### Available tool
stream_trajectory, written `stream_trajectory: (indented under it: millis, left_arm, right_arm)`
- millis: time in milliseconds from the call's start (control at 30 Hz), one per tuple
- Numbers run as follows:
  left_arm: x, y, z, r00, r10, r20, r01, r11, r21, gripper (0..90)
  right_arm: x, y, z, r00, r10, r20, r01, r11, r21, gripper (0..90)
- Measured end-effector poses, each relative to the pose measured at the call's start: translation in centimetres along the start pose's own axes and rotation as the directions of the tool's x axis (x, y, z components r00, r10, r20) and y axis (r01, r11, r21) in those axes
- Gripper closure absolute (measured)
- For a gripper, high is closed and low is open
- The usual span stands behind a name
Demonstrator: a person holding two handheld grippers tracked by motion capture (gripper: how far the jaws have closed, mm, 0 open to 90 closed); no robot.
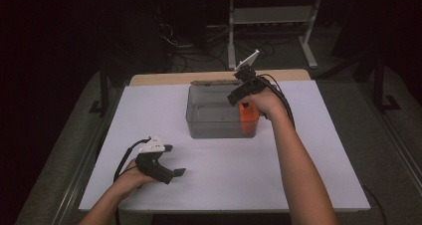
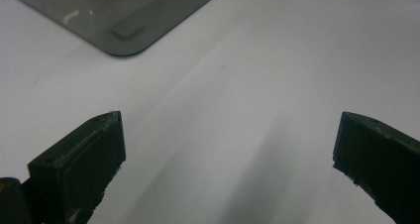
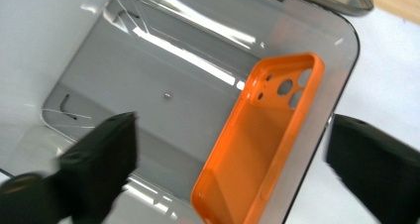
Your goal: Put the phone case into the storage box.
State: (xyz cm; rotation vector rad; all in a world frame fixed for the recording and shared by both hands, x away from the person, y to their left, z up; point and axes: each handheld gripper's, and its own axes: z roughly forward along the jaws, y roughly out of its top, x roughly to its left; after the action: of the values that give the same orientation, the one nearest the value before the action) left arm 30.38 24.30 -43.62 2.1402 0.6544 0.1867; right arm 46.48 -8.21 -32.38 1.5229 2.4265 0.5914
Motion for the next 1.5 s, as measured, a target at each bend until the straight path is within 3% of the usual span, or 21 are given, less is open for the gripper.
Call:
stream_trajectory:
  millis: [233,400,533,733,933,1100,1500]
  left_arm:
    - [0.2,0.1,-0.2,0.9999,-0.014,-0.009,0.014,0.9997,-0.018,0.0]
    - [0.3,0.3,-0.3,0.9993,-0.021,-0.030,0.020,0.9996,-0.020,0.0]
    - [0.5,0.3,-0.2,0.9987,-0.029,-0.041,0.028,0.9993,-0.026,0.0]
    - [0.5,0.3,-0.2,0.9978,-0.027,-0.060,0.026,0.9996,-0.015,0.0]
    - [0.6,0.2,-0.2,0.9973,-0.030,-0.067,0.029,0.9994,-0.018,0.0]
    - [0.5,0.1,-0.3,0.9973,-0.027,-0.068,0.026,0.9995,-0.016,0.0]
    - [0.4,0.0,-0.4,0.9980,-0.025,-0.059,0.025,0.9996,-0.017,0.0]
  right_arm:
    - [-0.4,-1.1,0.1,0.9959,-0.070,-0.057,0.066,0.996,-0.065,0.0]
    - [-0.4,-1.9,0.2,0.9881,-0.129,-0.084,0.119,0.986,-0.115,0.0]
    - [-0.5,-2.6,0.2,0.9834,-0.147,-0.107,0.132,0.982,-0.133,0.0]
    - [-0.8,-3.7,-0.3,0.9727,-0.195,-0.126,0.170,0.968,-0.183,0.0]
    - [-0.7,-5.4,-1.0,0.9662,-0.220,-0.135,0.184,0.954,-0.237,0.0]
    - [-0.8,-6.9,-1.3,0.9670,-0.222,-0.125,0.186,0.950,-0.249,0.0]
    - [-1.3,-10.4,-1.8,0.9645,-0.232,-0.127,0.179,0.927,-0.329,0.0]
